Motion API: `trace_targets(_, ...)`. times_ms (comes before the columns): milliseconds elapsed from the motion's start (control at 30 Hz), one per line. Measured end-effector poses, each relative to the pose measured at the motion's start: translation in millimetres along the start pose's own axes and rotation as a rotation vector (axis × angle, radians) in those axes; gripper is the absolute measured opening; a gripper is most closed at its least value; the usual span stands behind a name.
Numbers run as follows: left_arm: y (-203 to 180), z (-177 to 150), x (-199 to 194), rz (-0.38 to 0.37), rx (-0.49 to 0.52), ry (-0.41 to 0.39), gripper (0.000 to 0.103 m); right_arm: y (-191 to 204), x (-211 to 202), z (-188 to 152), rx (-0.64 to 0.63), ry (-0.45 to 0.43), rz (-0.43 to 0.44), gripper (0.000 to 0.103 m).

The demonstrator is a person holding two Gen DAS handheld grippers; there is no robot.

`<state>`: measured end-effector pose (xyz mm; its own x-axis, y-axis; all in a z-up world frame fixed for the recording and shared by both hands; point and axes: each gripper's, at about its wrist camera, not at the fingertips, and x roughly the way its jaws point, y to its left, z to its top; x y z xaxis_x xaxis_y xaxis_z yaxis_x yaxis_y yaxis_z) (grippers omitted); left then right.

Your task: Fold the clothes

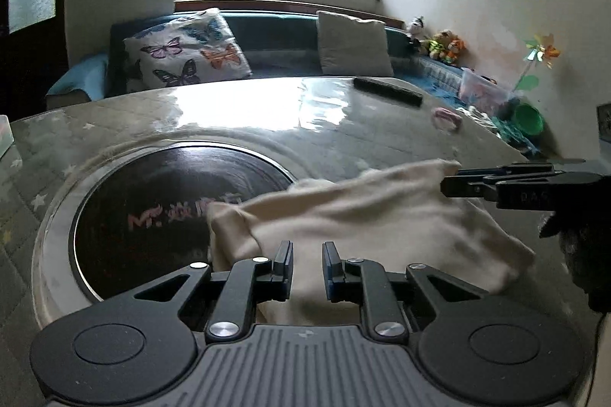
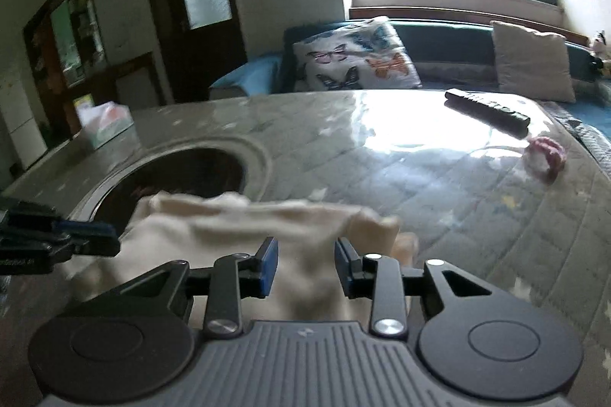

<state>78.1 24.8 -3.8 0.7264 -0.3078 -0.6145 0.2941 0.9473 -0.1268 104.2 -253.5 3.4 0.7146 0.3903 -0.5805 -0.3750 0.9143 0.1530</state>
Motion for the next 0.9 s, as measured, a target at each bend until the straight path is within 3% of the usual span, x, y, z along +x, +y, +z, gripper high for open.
trace_targets(167,13,4,22,0.053,-0.028,0.043,0.018,-13,25,1,0.05,0.041,-0.043,0.033)
trace_targets(333,18,3,22,0.067,-0.045,0.053,0.019,-14,21,-1,0.052,0.042,-0.052,0.036)
trace_targets(400,16,4,18,0.073,-0.039,0.047,0.024,-13,18,2,0.043,0.044,-0.067,0.037)
trace_targets(467,13,4,15,0.08,-0.035,0.042,0.038,-12,16,3,0.029,0.044,-0.085,0.039)
trace_targets(533,8,5,12,0.087,-0.025,0.036,0.045,-11,13,4,0.022,0.049,-0.103,0.044)
trace_targets(800,-4,6,3,0.11,-0.006,0.013,0.064,-10,2,-1,0.018,0.056,-0.13,0.046)
trace_targets(900,-9,6,-1,0.123,0.005,-0.001,0.076,-10,-2,-3,0.017,0.056,-0.132,0.054)
